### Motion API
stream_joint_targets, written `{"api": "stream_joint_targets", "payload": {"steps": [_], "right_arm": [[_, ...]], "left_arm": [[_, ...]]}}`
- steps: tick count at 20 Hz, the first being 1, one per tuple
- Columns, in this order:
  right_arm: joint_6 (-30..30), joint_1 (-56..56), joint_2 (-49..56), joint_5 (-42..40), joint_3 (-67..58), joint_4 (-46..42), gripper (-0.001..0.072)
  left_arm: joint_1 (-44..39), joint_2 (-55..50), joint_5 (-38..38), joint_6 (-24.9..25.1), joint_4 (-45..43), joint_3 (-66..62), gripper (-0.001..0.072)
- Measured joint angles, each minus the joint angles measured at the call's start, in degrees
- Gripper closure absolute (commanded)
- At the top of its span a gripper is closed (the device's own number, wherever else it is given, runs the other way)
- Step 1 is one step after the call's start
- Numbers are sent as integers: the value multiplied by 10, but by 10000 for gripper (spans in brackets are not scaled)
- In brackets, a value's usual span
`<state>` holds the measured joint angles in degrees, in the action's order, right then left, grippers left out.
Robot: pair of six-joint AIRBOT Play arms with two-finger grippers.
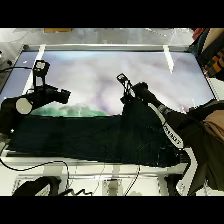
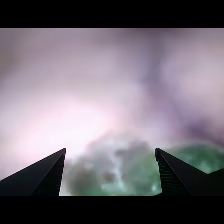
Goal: Fold the clothes and pants, and hang the long-sleeved shirts on hangers.
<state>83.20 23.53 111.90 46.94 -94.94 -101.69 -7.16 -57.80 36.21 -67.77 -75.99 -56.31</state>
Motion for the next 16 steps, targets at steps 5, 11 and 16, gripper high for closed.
{"api": "stream_joint_targets", "payload": {"steps": [5, 11, 16], "right_arm": [[1, 0, 2, 36, -46, -16, 685], [1, 0, -45, 108, -97, -21, 686], [0, 0, -121, 240, -101, -20, 687]], "left_arm": [[0, 0, 0, 0, 0, 0, 99], [0, 0, 0, 0, 0, 0, 99], [0, 0, 1, -24, 11, 0, 99]]}}
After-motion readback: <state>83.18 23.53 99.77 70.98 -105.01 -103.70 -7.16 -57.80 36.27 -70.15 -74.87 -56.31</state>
